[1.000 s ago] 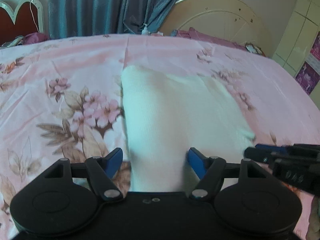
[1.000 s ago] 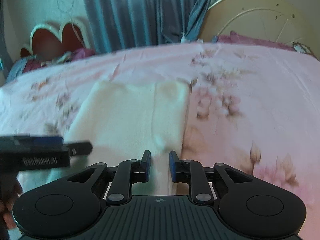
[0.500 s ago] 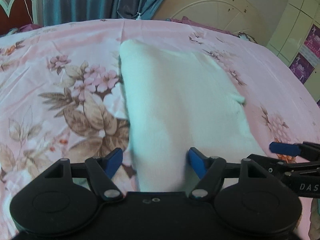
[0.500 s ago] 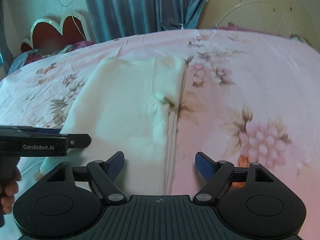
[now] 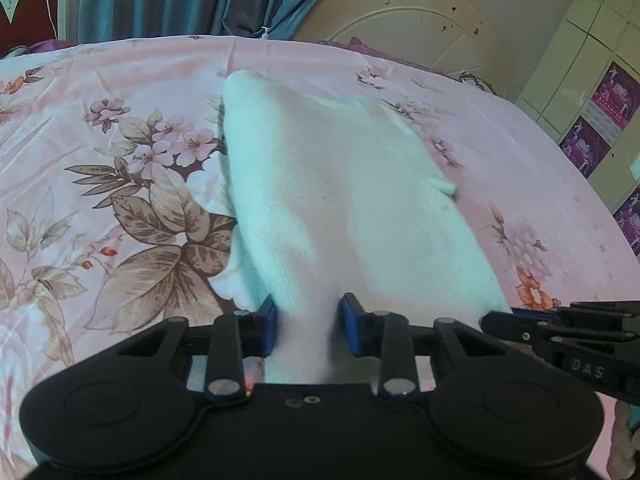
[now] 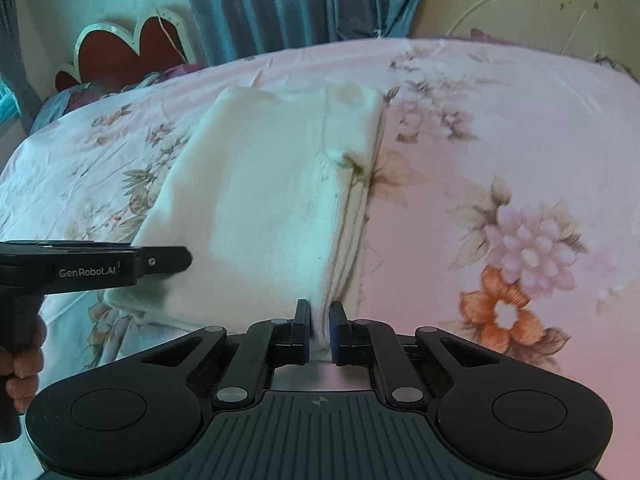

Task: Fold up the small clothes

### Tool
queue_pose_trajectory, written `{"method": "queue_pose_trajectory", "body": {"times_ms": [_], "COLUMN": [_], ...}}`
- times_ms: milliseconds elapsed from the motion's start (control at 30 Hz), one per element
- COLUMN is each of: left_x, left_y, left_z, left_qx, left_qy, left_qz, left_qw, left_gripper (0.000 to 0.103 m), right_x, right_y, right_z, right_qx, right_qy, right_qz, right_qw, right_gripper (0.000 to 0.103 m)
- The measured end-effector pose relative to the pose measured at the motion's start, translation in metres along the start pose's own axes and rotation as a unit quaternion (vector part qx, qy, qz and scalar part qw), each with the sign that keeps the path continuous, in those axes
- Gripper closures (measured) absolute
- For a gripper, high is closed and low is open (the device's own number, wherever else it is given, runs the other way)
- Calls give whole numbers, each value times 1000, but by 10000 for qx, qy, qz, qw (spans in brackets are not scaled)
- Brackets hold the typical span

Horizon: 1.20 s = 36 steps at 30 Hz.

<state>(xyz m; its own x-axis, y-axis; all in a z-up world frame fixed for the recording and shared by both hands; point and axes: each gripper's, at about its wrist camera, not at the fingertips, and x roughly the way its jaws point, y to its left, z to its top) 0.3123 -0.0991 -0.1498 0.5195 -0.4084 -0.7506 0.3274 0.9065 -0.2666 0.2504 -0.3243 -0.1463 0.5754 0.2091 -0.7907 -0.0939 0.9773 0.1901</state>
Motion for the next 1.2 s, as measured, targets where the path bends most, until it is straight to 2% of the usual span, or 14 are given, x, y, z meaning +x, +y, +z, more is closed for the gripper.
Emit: {"method": "queue_pose_trajectory", "body": {"times_ms": [67, 167, 233, 267, 300, 333, 400, 500, 833, 1000, 1100, 1200], "left_x": [5, 7, 5, 4, 3, 1, -1, -2, 10, 34, 51, 62], "left_y": [-1, -2, -4, -3, -2, -1, -1, -2, 0, 11, 21, 30], "left_z": [-5, -4, 1, 4, 5, 8, 11, 18, 60, 78, 82, 81], "left_qx": [108, 138, 209, 194, 155, 129, 185, 337, 174, -157, -473, -625], "left_qy": [-20, 13, 52, 69, 74, 77, 38, -58, -225, -82, 3, 16], "left_qz": [55, 170, 296, 385, 442, 443, 526, 626, 669, 486, 180, -53], "left_qw": [9999, 9998, 9993, 9990, 9989, 9989, 9984, 9975, 9974, 9987, 9987, 9980], "left_gripper": [69, 62, 54, 43, 41, 41, 39, 39, 34, 33, 33, 30], "right_x": [9, 5, 1, -1, -3, -6, -9, -6, 33, 57, 75, 94], "right_y": [-6, -8, -10, -11, -14, -16, -20, -25, -44, -52, -58, -66], "right_z": [-5, 0, 4, 7, 11, 14, 22, 38, 84, 102, 108, 108], "right_qx": [31, 76, 110, 143, 197, 252, 347, 364, 767, 929, 1083, 1385], "right_qy": [83, 142, 95, 95, 45, -45, -278, -334, -220, -182, -102, 37], "right_qz": [-112, 13, 47, 80, 105, 90, 65, 140, 473, 678, 791, 1118], "right_qw": [9999, 9999, 9999, 9998, 9997, 9996, 9990, 9987, 9957, 9932, 9909, 9840], "right_gripper": [95, 95, 94, 94, 84, 54, 22, 23, 22, 22, 22, 23]}}
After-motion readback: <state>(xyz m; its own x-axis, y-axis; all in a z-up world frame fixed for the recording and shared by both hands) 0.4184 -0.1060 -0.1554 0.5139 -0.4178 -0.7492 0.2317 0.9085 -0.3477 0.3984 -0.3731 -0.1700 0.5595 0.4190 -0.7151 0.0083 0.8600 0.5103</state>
